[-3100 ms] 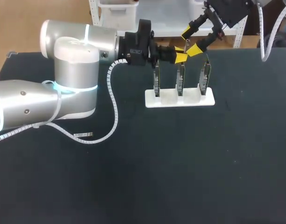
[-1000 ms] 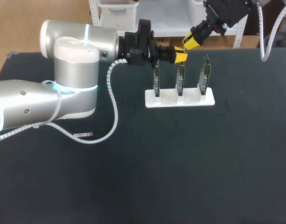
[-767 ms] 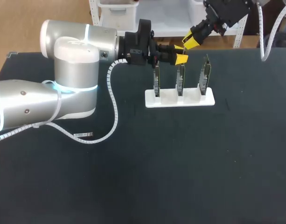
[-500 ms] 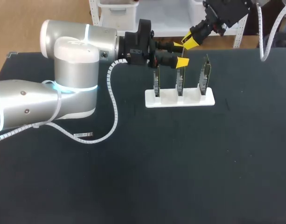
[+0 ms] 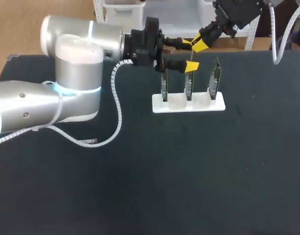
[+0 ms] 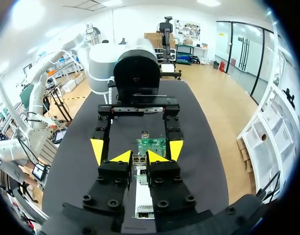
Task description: Pick up the optical module with the left hand, and insert it into the network port with the right hand.
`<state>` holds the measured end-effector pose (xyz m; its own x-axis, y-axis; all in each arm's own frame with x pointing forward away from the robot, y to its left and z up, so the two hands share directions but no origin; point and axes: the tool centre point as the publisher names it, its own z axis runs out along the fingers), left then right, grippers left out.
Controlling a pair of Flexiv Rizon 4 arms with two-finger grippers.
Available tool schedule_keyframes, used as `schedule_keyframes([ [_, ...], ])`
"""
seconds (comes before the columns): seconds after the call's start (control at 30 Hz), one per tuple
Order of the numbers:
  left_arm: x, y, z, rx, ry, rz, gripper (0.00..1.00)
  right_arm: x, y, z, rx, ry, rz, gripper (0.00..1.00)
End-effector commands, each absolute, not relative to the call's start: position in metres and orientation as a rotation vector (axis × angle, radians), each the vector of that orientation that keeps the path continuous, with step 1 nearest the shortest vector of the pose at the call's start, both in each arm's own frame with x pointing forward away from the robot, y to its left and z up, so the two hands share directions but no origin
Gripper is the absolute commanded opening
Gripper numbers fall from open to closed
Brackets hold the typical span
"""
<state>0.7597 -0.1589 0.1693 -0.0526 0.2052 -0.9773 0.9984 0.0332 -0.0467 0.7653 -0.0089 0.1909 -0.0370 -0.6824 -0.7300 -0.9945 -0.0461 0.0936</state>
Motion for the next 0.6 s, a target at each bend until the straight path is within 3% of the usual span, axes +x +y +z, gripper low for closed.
schedule_keyframes([
  [0.03, 0.756, -0.152, 0.175, 1.331, 1.424, -1.086, 1.0, 0.763, -0.009, 0.191, -1.773, 1.762, 0.864, 0.0],
  [0.6, 0.756, -0.131, 0.182, 1.433, 1.486, -0.937, 1.0, 0.763, -0.011, 0.191, -1.776, 1.76, 0.863, 0.0],
])
